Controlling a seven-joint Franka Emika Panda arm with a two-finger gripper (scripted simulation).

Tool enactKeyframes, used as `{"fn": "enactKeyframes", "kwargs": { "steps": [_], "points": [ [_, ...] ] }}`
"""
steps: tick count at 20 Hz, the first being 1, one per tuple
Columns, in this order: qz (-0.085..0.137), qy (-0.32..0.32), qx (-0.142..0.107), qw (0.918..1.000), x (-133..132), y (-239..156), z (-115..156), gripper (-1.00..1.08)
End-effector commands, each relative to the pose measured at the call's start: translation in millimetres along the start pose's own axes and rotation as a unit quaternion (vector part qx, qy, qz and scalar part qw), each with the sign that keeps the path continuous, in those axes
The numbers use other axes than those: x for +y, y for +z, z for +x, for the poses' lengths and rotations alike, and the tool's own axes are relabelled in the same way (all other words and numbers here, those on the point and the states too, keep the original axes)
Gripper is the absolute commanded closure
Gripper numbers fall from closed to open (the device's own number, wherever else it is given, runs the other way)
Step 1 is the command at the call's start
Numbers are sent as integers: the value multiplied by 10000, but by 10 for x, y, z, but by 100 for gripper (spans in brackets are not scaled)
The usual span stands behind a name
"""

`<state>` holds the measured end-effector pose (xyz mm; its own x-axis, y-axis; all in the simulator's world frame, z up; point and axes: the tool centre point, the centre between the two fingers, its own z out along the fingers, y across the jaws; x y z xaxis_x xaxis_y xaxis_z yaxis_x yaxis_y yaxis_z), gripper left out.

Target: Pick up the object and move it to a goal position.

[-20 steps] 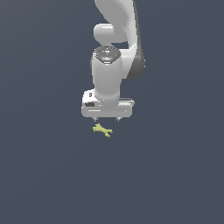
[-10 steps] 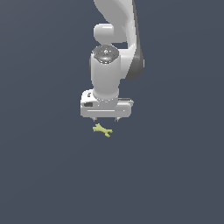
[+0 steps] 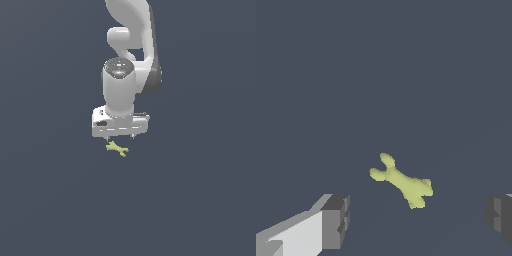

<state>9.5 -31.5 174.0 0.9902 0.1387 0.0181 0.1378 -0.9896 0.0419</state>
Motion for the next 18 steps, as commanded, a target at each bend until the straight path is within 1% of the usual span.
{"fn": "enactKeyframes", "kwargs": {
  "steps": [1, 5, 9, 13, 18],
  "points": [
    [1, -225, -10, 9997, 15, 60, -19, -92],
    [6, -678, -25, 9977, 43, 177, -59, -92],
    [19, -1194, -40, 9928, 70, 308, -106, -92],
    [37, -1709, -51, 9853, 93, 437, -156, -92],
    [68, -2348, -57, 9720, 116, 594, -222, -92]
  ]
}}
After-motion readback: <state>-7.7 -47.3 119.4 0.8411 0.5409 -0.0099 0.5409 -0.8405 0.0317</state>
